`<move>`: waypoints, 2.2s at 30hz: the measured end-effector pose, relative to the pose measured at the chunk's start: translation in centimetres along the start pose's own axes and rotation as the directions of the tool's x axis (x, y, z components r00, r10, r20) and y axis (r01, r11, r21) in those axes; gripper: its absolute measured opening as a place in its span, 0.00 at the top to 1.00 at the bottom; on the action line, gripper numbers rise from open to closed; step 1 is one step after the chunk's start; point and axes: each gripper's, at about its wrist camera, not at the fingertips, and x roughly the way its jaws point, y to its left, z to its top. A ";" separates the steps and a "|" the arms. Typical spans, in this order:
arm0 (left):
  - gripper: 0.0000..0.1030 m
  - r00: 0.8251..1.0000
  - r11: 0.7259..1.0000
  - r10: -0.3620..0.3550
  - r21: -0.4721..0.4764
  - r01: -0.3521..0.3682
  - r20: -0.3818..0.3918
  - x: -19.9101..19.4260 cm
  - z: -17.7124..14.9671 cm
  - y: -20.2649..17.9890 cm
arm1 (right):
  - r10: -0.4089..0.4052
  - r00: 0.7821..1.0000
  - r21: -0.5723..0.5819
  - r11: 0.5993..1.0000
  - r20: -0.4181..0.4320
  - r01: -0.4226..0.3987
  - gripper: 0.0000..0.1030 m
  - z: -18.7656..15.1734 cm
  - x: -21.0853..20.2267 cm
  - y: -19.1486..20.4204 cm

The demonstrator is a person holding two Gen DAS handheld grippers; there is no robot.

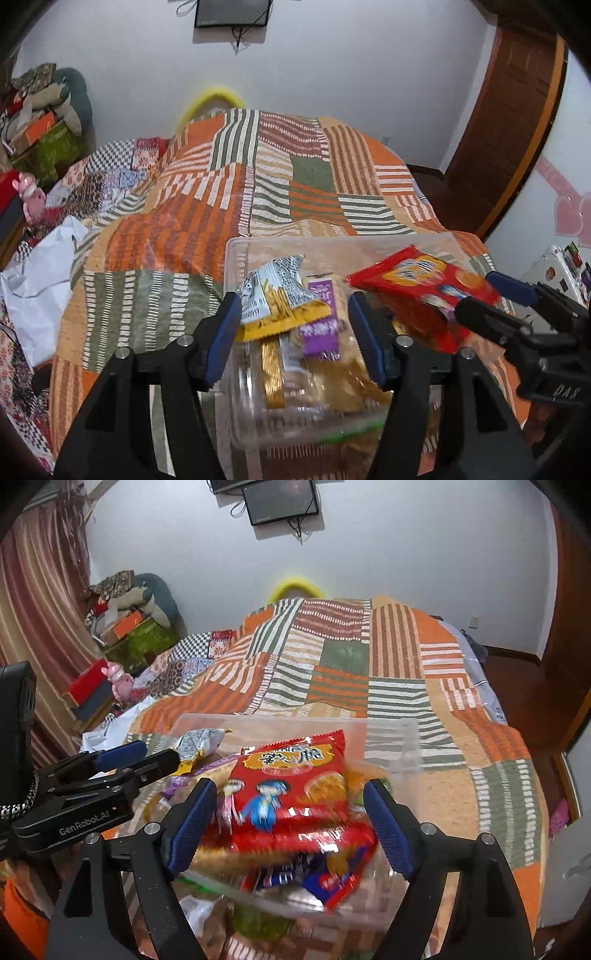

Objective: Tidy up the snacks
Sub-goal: 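Grasp the clear biscuit bag with the left tool while the right tool grasps the green packet, then lower the biscuit bag into the box with the left tool while the right tool drops the green packet in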

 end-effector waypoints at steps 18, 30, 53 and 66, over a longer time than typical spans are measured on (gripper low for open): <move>0.28 0.998 0.995 -0.035 0.087 0.041 -0.059 -4.2 -7.8 -3.0 | -0.111 0.993 0.053 0.992 -0.049 0.113 0.18 -7.4 -5.0 -5.4; 0.28 0.980 0.991 -0.097 0.078 0.112 -0.172 -1.1 -11.6 -5.4 | -0.081 0.981 0.112 0.989 -0.177 0.102 0.18 -11.6 -2.1 -6.9; 0.52 0.978 0.989 -0.137 0.035 0.144 -0.155 -1.1 -13.2 -4.6 | -0.062 0.992 -0.013 0.998 -0.107 0.061 0.72 -11.4 -2.0 -3.8; 0.53 0.993 0.993 -0.111 0.022 0.112 -0.025 -5.9 -10.4 -2.5 | -0.038 0.999 0.001 0.999 -0.018 0.038 0.74 -10.2 -5.0 -3.3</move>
